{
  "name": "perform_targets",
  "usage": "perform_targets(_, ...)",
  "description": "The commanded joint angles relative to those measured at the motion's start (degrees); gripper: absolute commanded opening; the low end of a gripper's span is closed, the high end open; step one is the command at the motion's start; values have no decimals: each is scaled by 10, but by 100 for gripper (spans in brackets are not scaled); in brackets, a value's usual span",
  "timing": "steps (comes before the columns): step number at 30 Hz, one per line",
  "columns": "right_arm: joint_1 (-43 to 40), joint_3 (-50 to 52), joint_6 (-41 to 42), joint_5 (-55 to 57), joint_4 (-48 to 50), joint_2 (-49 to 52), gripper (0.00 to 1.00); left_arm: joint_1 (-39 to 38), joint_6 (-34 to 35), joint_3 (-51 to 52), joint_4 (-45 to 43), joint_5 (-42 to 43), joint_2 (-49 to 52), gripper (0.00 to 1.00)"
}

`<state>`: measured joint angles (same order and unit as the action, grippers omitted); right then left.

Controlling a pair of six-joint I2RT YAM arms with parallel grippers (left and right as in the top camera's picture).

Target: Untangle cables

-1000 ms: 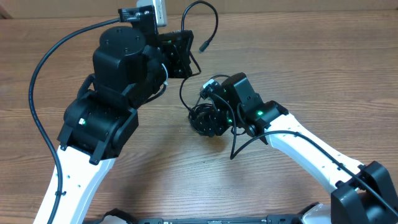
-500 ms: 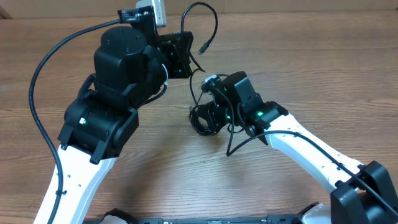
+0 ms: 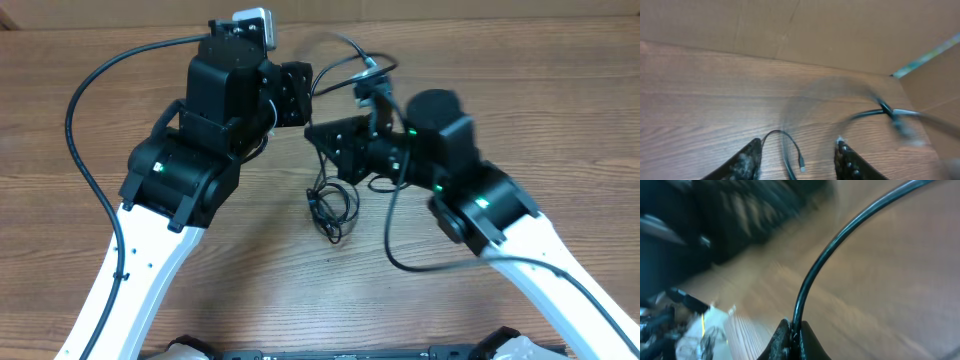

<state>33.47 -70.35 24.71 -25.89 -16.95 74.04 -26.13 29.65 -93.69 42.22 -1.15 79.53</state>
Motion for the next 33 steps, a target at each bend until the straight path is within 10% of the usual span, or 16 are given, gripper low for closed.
perform_targets(1, 2, -25, 10, 78, 46, -65, 4, 3, -16, -10, 11, -7, 2, 61)
perform_targets(5, 2, -25, 12, 161, 107, -113, 4, 3, -16, -10, 26, -7, 2, 99)
perform_targets(18, 3, -25, 325, 288, 103, -77, 4, 19, -26, -10, 64, -35, 2, 100)
perform_targets(28, 3, -25, 286, 334, -23, 63, 4, 175, -2, -10, 97, 188, 10, 100)
perform_targets(33, 2, -25, 148, 395, -82, 124, 4, 181, -101, -10, 154, 193, 18, 100)
